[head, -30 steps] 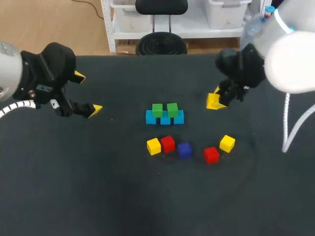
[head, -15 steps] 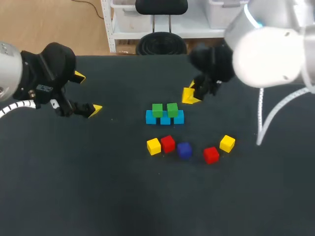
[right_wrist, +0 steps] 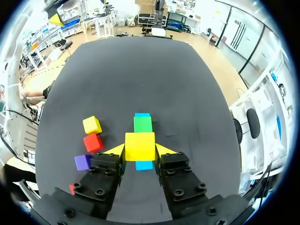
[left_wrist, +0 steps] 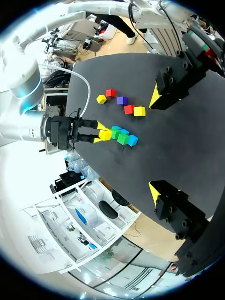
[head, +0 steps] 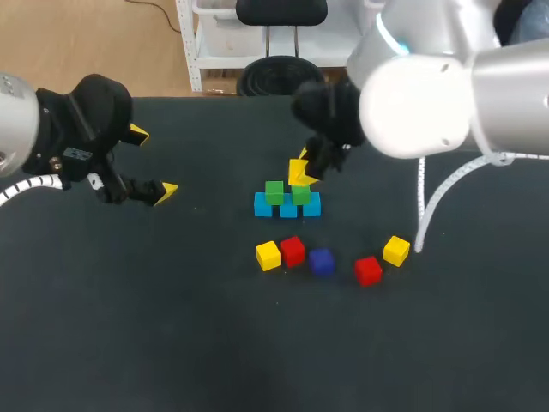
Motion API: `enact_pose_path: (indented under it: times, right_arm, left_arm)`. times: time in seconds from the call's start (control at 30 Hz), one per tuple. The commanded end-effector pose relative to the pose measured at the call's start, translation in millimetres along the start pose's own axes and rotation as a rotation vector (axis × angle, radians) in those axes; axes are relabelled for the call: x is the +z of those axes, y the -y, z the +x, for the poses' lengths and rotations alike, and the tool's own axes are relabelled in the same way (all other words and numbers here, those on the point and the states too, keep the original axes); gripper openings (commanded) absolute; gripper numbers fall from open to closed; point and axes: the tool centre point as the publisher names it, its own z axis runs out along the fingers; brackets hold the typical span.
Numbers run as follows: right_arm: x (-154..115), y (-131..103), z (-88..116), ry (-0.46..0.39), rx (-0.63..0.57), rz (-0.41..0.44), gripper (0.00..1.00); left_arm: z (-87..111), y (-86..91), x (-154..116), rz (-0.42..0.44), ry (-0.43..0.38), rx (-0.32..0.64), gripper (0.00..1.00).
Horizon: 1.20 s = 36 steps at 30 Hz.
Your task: Place the blue cubes, place green cubes on the blue cubes, place the yellow cubes on the green cubes, then place the red cubes on the yellow cubes, and place purple cube on the red cubes.
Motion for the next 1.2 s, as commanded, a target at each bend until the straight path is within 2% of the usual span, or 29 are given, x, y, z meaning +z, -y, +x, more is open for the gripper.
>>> enact_pose_path:
  times: [0.03,1.2]
  right_arm:
    - [4,-2,-5,-0.005,-0.001,0.001,0.0]
    - [24,6,-3,-0.065,0.024,0.01,0.0]
  left_arm:
    - [1.1,-0.9,0,0.002,0.004,0.002,1.0]
    - [1.1,-0.9,0,0.002,0.004,0.002,1.0]
